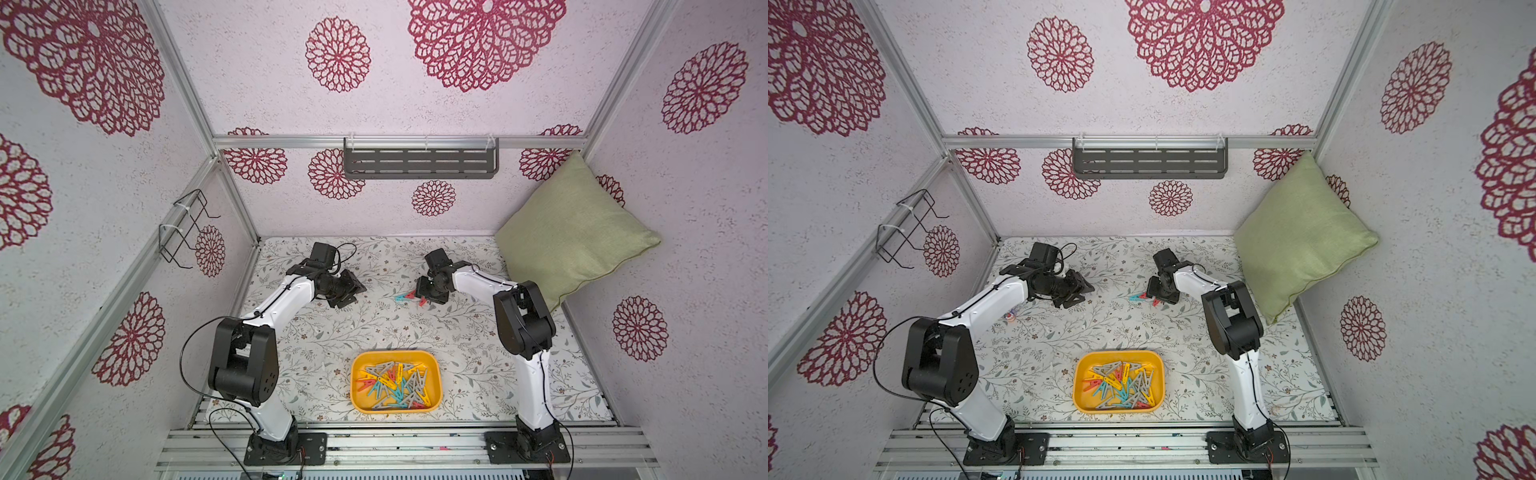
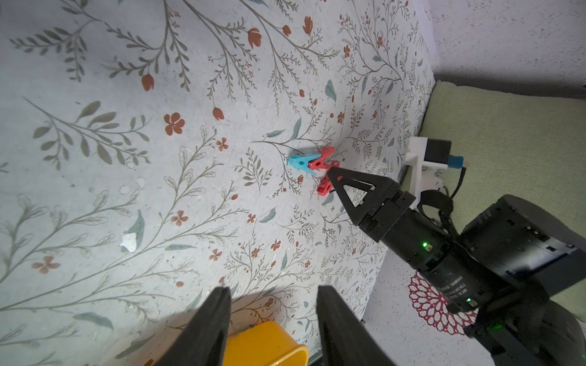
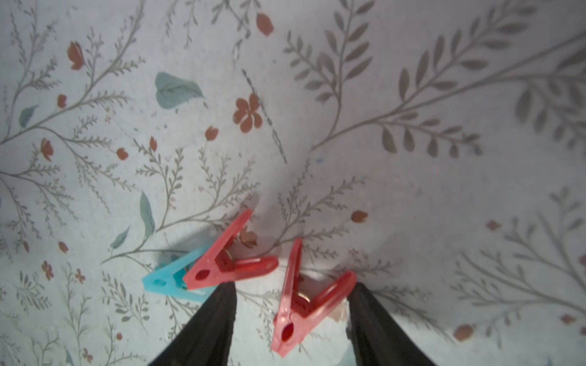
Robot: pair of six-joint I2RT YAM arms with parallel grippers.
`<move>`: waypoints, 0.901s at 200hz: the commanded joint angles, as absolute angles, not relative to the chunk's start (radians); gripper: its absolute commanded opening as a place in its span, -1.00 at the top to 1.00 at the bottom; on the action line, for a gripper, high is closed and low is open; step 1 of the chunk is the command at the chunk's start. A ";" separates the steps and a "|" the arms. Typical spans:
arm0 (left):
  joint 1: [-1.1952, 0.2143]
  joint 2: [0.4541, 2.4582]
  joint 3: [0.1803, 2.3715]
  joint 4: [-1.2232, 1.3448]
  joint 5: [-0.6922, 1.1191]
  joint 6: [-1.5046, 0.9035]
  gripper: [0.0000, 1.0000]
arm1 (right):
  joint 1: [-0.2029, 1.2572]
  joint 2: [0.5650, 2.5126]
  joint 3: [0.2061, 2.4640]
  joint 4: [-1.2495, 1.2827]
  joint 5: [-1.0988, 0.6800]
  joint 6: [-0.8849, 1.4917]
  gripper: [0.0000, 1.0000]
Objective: Put the clothespins into the storage box
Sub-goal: Pick up the clothespin from the center of the board.
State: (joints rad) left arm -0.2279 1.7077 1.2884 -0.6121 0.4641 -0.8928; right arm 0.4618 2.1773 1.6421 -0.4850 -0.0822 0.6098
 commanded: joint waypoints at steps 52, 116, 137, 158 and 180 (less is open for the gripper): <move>-0.189 1.689 1.253 -0.611 0.501 -0.864 -0.02 | 0.513 2.252 1.761 -0.668 0.059 0.460 -0.08; -0.184 1.686 1.254 -0.613 0.508 -0.854 -0.01 | 0.537 2.199 1.656 -0.619 0.049 0.466 0.05; -0.186 1.678 1.249 -0.616 0.507 -0.853 -0.01 | 0.536 2.195 1.640 -0.613 0.049 0.472 0.11; -0.186 1.666 1.240 -0.615 0.503 -0.854 -0.01 | 0.535 2.194 1.631 -0.613 0.052 0.479 0.19; -0.184 1.652 1.228 -0.612 0.502 -0.855 -0.01 | 0.531 2.187 1.621 -0.607 0.057 0.489 0.23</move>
